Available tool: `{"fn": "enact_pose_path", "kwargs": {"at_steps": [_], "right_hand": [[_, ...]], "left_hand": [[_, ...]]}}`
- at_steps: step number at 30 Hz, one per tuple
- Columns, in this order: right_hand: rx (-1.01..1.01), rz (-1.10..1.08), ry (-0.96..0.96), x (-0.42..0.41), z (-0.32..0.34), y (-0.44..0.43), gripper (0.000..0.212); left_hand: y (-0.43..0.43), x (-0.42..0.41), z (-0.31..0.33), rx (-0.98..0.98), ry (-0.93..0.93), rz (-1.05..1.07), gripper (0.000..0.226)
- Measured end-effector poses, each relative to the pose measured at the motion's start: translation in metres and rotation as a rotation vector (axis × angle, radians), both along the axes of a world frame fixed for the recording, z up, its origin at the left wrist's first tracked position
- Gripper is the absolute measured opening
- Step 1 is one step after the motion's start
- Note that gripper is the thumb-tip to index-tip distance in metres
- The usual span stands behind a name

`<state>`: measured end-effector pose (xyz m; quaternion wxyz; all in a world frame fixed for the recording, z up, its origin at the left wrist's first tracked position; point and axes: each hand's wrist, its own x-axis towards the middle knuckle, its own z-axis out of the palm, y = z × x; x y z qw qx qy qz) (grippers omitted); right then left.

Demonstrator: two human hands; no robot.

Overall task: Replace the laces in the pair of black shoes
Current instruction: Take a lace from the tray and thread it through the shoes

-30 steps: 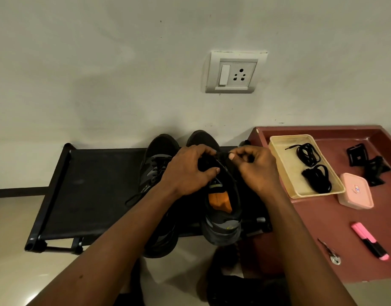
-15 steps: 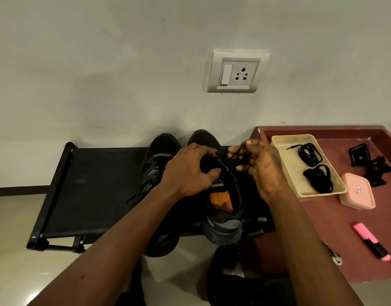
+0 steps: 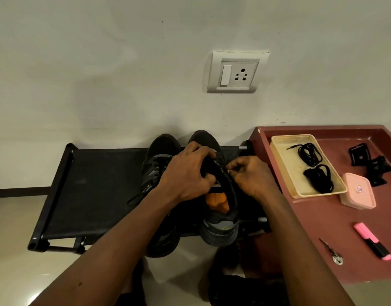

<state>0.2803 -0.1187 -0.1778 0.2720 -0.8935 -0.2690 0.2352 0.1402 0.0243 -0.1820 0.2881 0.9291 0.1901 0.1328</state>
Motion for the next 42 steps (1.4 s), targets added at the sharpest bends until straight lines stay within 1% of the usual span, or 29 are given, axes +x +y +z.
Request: {"fn": "enact_pose_path", "kwargs": {"at_steps": [2,4,6,8,10,12,13,15,18,20,22,25,27,29,30,32,35,38,42], "right_hand": [[0.010,0.003,-0.024,-0.001,0.000,0.002,0.015],[0.001,0.008,-0.042,-0.002,0.002,0.002,0.013],[0.049,-0.016,-0.016,-0.002,0.004,0.002,0.010],[0.201,-0.084,0.108,-0.001,0.008,0.002,0.011],[0.409,-0.160,0.314,-0.001,0.013,0.002,0.006],[0.630,-0.165,0.521,0.001,0.022,-0.001,0.012],[0.728,-0.142,0.591,0.003,0.028,-0.004,0.016],[0.856,-0.096,0.631,0.004,0.039,-0.007,0.018],[0.917,-0.075,0.611,-0.002,0.053,-0.006,0.018],[0.965,-0.061,0.685,-0.008,0.060,-0.004,0.020],[1.024,-0.031,0.805,-0.014,0.069,0.001,0.028],[1.108,-0.005,0.985,-0.020,0.073,0.008,0.041],[1.149,-0.017,1.060,-0.020,0.073,0.010,0.047],[1.174,-0.056,1.060,-0.016,0.072,0.008,0.049],[1.176,-0.091,1.030,-0.013,0.070,0.006,0.050],[1.137,-0.194,0.908,-0.006,0.063,0.002,0.048],[1.025,-0.353,0.727,0.002,0.048,-0.003,0.034],[1.019,-0.489,0.745,0.009,0.039,-0.006,0.033],[1.040,-0.584,0.744,0.012,0.037,-0.006,0.033]], "left_hand": [[0.001,-0.001,0.000,0.002,0.011,0.001,0.054],[0.001,-0.001,-0.001,0.005,0.018,0.004,0.054],[0.001,-0.001,-0.002,0.000,0.026,0.008,0.055],[0.000,-0.001,-0.003,-0.001,0.026,0.008,0.057],[0.000,0.000,-0.003,-0.001,0.025,0.008,0.058],[0.000,0.001,-0.001,-0.001,0.025,0.019,0.057],[0.000,0.001,0.000,-0.004,0.028,0.025,0.056],[-0.001,0.001,0.003,-0.011,0.024,0.041,0.052],[-0.002,0.001,0.007,-0.035,-0.048,0.080,0.042],[-0.007,0.002,0.011,-0.117,-0.146,0.070,0.036],[-0.015,0.004,0.016,-0.236,-0.228,0.023,0.031],[-0.029,0.007,0.024,-0.426,-0.289,-0.040,0.022],[-0.033,0.006,0.025,-0.506,-0.320,-0.043,0.014],[-0.030,0.006,0.026,-0.587,-0.337,-0.034,0.012],[-0.028,0.005,0.026,-0.630,-0.353,-0.027,0.014],[-0.021,0.002,0.027,-0.699,-0.406,0.011,0.015],[-0.007,-0.002,0.029,-0.773,-0.473,0.102,0.016],[0.012,-0.009,0.031,-0.771,-0.485,0.161,0.015],[0.039,-0.023,0.029,-0.766,-0.529,0.290,0.015]]}}
